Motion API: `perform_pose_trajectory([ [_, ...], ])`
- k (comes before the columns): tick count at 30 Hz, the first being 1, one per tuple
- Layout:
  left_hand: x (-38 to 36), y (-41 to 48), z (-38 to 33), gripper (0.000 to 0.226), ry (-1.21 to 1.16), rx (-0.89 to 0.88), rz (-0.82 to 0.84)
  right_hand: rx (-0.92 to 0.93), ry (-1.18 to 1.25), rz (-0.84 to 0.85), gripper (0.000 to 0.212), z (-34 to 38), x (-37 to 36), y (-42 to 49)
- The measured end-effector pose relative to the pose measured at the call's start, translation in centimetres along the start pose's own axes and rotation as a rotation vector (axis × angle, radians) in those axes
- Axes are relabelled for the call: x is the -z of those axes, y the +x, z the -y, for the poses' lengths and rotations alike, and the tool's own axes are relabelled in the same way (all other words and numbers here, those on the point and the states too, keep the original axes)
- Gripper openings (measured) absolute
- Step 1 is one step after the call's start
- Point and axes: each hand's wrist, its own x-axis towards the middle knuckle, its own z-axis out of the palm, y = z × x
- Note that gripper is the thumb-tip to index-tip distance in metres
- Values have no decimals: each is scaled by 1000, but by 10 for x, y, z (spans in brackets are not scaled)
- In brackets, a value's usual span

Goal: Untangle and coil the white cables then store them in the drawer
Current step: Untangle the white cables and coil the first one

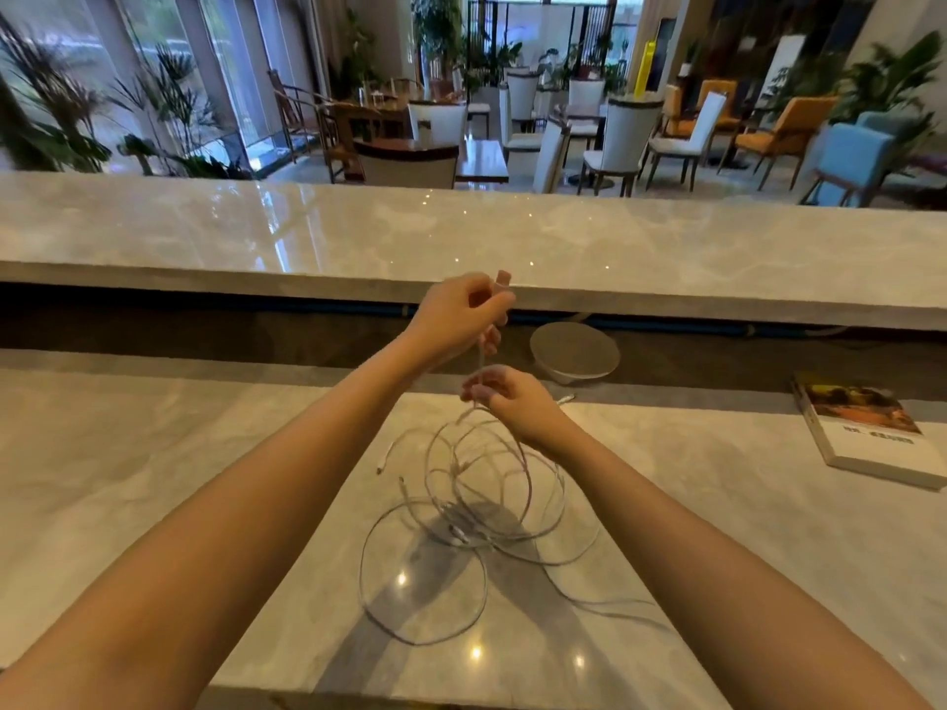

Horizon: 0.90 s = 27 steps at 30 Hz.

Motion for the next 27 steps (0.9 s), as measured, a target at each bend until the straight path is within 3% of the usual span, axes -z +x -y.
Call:
perform_pose_trajectory([
  [3, 23, 14, -17, 18, -140, 18, -116, 34, 88, -68, 17, 6, 4, 4],
  [9, 64, 30, -10, 18, -172, 114, -329, 97, 27, -199, 17, 9, 35, 1],
  [16, 62, 15, 33, 27, -129, 322, -287, 197, 66, -306, 22, 38, 64, 4],
  [18, 58, 13, 31, 22, -77, 321, -222, 230, 45, -335, 23, 52, 71, 6],
  [22, 53, 5, 15, 25, 8, 318, 86, 303, 50, -421, 26, 86, 87, 15],
  [27, 57, -6, -6, 35, -173, 232, 295, 356, -112, -480, 24, 125, 106, 25],
])
